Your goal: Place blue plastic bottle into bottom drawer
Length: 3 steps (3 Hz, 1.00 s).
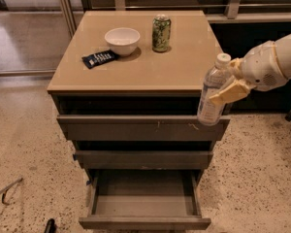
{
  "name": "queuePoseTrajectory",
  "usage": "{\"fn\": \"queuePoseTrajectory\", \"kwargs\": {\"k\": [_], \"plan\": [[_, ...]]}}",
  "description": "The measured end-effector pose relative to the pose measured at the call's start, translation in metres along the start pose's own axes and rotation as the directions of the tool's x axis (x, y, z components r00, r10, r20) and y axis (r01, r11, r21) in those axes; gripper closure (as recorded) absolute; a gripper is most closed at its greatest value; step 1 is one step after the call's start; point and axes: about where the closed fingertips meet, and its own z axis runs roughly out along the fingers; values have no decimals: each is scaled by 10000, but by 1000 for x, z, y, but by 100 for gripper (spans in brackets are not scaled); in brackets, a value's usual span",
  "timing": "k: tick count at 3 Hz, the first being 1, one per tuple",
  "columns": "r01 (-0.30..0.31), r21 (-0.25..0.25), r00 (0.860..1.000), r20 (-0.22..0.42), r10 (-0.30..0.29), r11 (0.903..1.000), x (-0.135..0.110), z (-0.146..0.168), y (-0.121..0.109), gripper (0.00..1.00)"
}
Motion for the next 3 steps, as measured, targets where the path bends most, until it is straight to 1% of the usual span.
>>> {"fn": "queuePoseTrajectory", "kwargs": {"k": [1, 2, 3], "plan": [[-281, -258, 9995, 167, 285, 9993, 37, 35, 23, 100], [-1028, -698, 9943, 209, 1045, 9922, 81, 75, 42, 100], [-1028, -699, 9943, 209, 1045, 9922, 81, 75, 42, 100]]}}
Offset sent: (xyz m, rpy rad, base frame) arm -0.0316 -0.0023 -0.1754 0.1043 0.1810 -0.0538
